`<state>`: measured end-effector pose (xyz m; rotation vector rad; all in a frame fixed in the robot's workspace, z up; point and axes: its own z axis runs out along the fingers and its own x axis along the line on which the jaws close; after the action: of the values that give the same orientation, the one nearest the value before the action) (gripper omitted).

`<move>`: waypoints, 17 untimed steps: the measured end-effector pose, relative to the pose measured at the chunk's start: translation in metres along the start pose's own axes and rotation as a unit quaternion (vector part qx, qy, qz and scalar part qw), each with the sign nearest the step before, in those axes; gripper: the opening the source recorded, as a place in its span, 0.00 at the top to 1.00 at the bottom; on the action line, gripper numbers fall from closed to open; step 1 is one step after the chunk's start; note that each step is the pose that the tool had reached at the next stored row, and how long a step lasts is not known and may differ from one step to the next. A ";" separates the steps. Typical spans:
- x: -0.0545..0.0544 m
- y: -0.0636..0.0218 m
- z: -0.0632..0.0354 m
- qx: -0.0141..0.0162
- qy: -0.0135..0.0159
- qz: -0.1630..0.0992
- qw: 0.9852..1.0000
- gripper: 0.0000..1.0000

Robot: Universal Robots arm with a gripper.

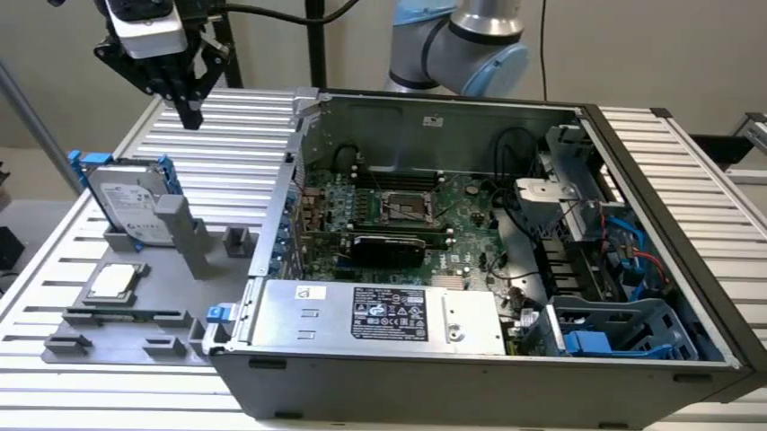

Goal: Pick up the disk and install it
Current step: 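Reach for the disk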

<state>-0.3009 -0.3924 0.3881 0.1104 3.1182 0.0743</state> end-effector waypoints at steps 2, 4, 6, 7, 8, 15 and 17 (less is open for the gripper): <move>0.009 -0.0001 0.0007 0.000 0.000 0.000 1.000 1.00; 0.019 -0.0003 0.0015 0.000 0.000 0.000 1.000 1.00; 0.028 -0.0004 0.0022 0.000 0.000 0.000 1.000 1.00; 0.032 -0.0005 0.0027 0.000 0.000 0.000 1.000 1.00; 0.037 -0.0006 0.0031 0.000 0.000 0.000 1.000 1.00; 0.069 -0.0008 0.0067 0.001 0.001 0.000 1.000 1.00; 0.078 -0.0007 0.0081 0.001 0.001 0.000 1.000 1.00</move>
<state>-0.3783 -0.3872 0.3786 0.1106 3.1206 0.0715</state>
